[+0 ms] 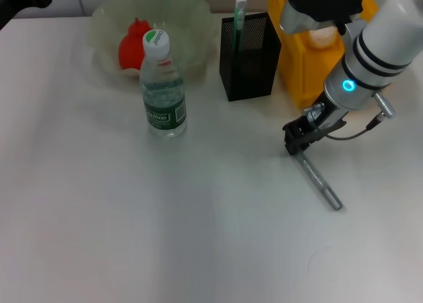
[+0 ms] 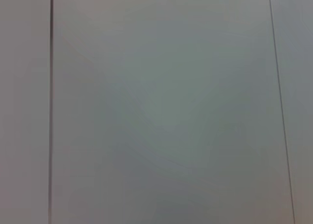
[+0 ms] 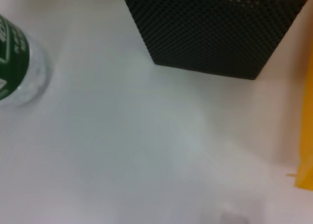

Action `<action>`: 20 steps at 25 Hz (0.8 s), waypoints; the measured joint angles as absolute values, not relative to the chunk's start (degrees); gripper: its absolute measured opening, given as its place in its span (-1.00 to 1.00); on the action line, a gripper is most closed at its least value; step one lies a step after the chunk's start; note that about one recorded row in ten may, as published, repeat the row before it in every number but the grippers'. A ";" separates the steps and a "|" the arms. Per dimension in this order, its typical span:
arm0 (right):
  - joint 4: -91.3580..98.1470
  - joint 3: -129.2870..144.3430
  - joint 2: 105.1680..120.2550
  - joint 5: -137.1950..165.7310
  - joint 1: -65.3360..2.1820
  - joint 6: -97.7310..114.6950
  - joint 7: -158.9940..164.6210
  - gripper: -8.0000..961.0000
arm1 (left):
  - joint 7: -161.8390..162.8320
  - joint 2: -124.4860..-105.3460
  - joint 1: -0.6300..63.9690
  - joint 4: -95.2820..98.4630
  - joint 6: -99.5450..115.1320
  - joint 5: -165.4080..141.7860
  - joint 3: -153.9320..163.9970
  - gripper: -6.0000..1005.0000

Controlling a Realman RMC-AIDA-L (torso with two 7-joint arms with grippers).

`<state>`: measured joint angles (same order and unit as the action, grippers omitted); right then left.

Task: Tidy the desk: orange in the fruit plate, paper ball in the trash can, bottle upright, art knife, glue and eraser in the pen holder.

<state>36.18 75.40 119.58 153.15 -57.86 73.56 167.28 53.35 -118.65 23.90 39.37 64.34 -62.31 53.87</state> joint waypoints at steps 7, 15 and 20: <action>50.43 62.87 119.02 144.49 -47.20 80.36 158.37 -0.68 | 53.35 -118.59 23.65 39.37 64.47 -61.95 53.81 0.54; 39.77 43.60 116.82 102.27 -34.35 84.84 123.10 -0.68 | 52.44 -118.51 23.39 39.41 64.52 -60.83 53.73 0.54; 25.07 42.68 118.11 72.41 -30.20 86.42 91.44 -0.68 | 51.90 -118.52 23.46 38.98 64.20 -60.23 53.69 0.54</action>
